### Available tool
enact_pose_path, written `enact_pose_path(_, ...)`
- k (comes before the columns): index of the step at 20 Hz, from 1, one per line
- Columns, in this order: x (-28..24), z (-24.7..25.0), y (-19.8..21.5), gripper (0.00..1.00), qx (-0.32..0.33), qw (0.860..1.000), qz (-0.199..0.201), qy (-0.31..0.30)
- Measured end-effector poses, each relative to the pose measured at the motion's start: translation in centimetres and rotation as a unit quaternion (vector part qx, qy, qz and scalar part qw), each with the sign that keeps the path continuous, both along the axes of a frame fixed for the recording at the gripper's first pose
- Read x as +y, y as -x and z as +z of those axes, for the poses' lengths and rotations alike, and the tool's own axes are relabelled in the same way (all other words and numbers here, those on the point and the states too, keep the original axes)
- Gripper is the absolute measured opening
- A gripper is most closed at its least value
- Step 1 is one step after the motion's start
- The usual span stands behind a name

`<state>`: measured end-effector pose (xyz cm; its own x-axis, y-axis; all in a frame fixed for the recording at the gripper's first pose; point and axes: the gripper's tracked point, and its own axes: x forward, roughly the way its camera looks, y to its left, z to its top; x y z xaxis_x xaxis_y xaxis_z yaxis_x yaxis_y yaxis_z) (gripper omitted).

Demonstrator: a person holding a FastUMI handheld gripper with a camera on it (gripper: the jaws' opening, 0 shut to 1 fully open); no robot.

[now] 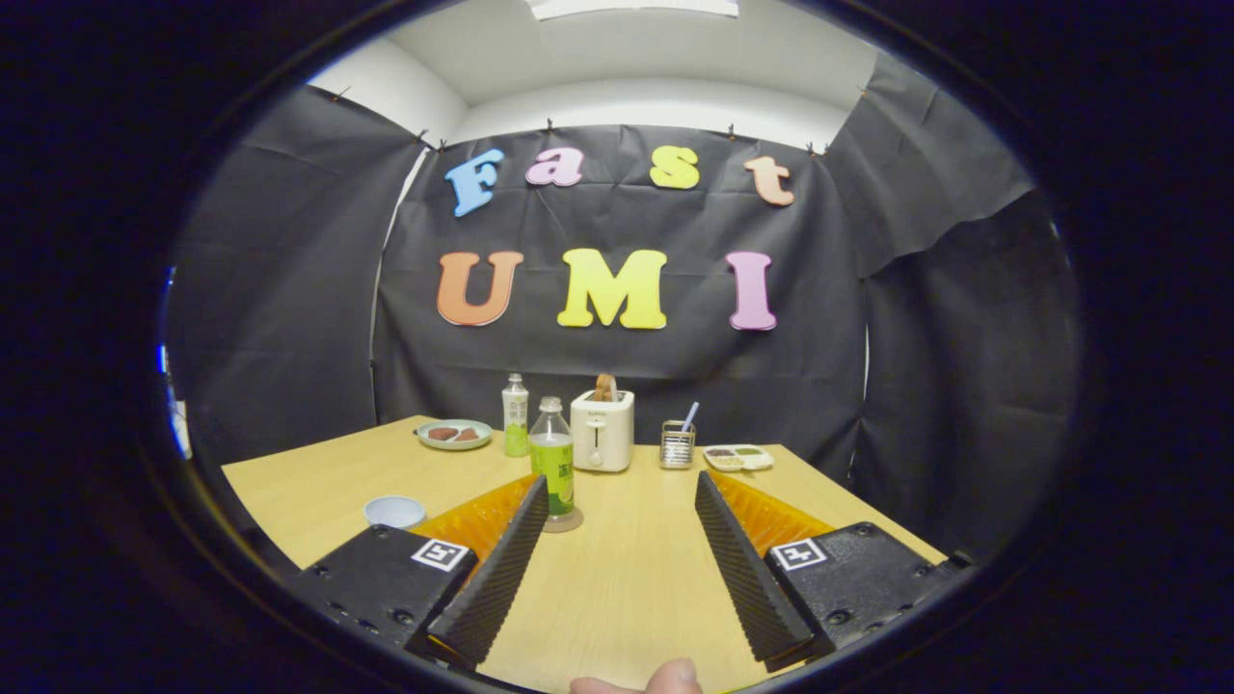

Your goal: Take the bottle from table, then pour the juice into the cup, finally place the bottle on the coaster

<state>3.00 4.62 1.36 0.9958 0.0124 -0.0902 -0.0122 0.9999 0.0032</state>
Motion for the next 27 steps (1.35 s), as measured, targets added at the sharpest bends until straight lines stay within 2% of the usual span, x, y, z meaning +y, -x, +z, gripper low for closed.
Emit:
enact_pose_path(13, 2.3, 0.8, 2.0, 0.98, -0.035, 0.999, -0.013, 0.002)
enact_pose_path(27, 2.7, 1.6, 2.4, 0.98, -0.035, 0.999, -0.011, 0.007)
